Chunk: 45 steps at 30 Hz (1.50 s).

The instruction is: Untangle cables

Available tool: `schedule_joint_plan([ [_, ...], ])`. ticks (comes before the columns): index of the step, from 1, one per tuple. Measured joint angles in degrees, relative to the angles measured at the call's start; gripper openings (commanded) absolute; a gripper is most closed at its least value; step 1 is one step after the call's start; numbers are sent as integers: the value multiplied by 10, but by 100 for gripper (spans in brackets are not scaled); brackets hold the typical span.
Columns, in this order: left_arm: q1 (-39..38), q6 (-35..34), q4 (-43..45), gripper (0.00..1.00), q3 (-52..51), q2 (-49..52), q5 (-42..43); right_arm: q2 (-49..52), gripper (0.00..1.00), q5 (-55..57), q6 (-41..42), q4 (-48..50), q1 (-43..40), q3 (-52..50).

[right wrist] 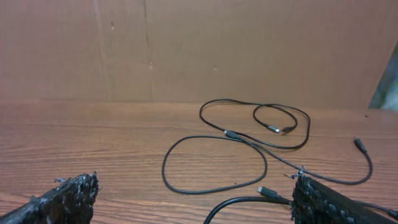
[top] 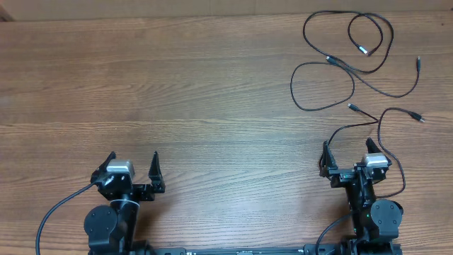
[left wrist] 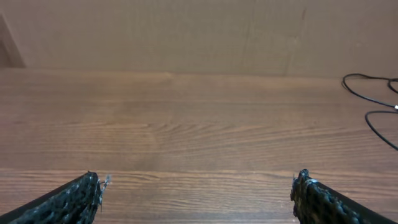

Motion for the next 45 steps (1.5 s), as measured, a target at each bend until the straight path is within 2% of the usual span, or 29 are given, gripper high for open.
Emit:
schedule_joint_plan([
  [16,0,-1,163,100,-118,-19,-2,0,100,0,0,0,0,0],
  [35,-15,-29,163,100,-127,-19,-78,0,100,0,0,0,0,0],
  [45,-15,-23,163,99,-127,-19,-89,0,100,0,0,0,0,0],
])
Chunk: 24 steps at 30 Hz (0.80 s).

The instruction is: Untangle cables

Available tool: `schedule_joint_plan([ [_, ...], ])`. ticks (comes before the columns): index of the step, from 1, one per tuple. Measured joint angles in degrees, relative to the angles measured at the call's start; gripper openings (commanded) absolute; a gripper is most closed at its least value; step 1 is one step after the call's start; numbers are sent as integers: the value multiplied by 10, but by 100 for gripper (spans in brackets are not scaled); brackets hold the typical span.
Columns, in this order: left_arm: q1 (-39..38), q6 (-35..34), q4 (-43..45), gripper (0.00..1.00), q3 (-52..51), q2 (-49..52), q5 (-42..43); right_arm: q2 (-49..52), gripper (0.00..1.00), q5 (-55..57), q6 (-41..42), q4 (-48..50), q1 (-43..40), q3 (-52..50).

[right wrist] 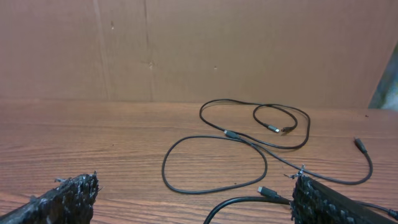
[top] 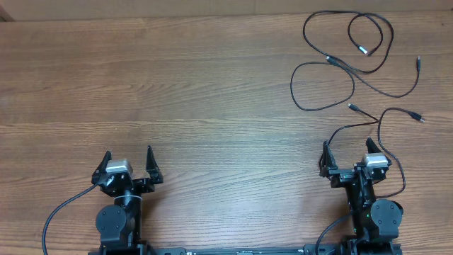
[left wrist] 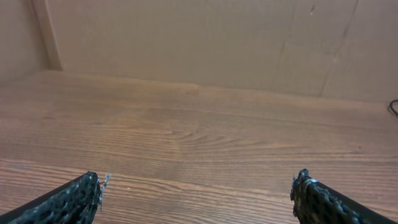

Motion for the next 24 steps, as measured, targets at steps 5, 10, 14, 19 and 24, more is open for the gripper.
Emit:
schedule_joint_plan([
  [5,0,18,0,100,0,0,0,0,100,0,0,0,0,0],
  [10,0,23,0,99,0,0,0,0,100,0,0,0,0,0],
  [14,0,23,0,99,0,0,0,0,100,0,0,0,0,0],
  [19,0,23,0,100,0,0,0,0,100,0,0,0,0,0],
  [24,0,23,0,100,0,0,0,0,100,0,0,0,0,0],
])
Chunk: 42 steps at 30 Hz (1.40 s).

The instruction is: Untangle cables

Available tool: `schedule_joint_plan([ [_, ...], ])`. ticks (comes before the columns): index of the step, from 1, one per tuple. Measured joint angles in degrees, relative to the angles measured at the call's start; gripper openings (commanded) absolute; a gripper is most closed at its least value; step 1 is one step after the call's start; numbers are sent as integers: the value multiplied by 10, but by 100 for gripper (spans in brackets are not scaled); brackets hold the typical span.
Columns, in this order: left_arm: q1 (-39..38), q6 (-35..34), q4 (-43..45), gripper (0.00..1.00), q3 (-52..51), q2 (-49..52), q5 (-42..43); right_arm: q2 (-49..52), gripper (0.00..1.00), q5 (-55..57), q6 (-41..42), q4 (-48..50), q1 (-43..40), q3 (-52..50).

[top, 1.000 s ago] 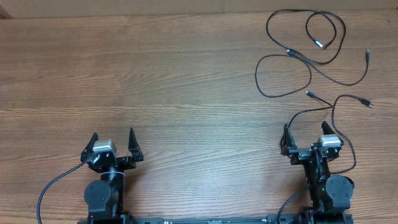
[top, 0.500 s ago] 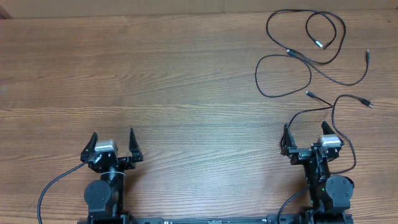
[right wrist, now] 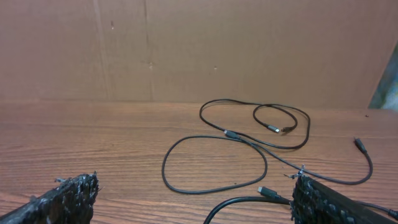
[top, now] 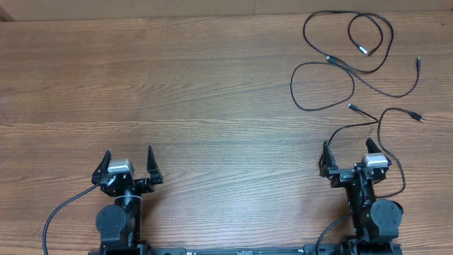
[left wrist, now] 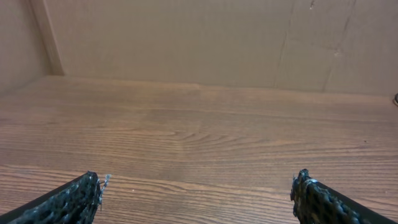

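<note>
Several thin black cables (top: 330, 59) lie looped over each other at the table's far right. In the right wrist view the nearest loop (right wrist: 196, 191) lies ahead, and a plug end (right wrist: 267, 192) rests close to the right finger. One cable (top: 380, 129) trails down past my right gripper (top: 347, 147), which stands open and holds nothing. My left gripper (top: 129, 154) is open near the front left, far from the cables. Only bare wood lies between its fingertips (left wrist: 90, 185), and a sliver of cable (left wrist: 396, 98) shows at the frame's right edge.
The wooden table (top: 177, 85) stretches between the two arms. A brown cardboard wall (right wrist: 186, 50) closes off the back. The left arm's own black lead (top: 53, 216) curls at the front left.
The left wrist view has swung slightly, so the back wall sits a bit squarer. Cables and right gripper have not moved.
At first my left gripper stood turned toward the right, with cable loops showing at the right of its view. Later it had swung to face straight ahead, with only a cable tip in view, and it stays so. The right gripper and the cables stayed put throughout.
</note>
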Motion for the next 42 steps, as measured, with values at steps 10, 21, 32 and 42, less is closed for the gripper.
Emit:
schedule_joint_plan([
  [10,0,0,0,100,0,0,0,0,100,0,0,0,0,0],
  [21,0,0,0,99,0,0,0,0,100,0,0,0,0,0],
  [32,0,12,0,100,0,0,0,0,100,0,0,0,0,0],
  [42,0,17,0,99,0,0,0,0,100,0,0,0,0,0],
])
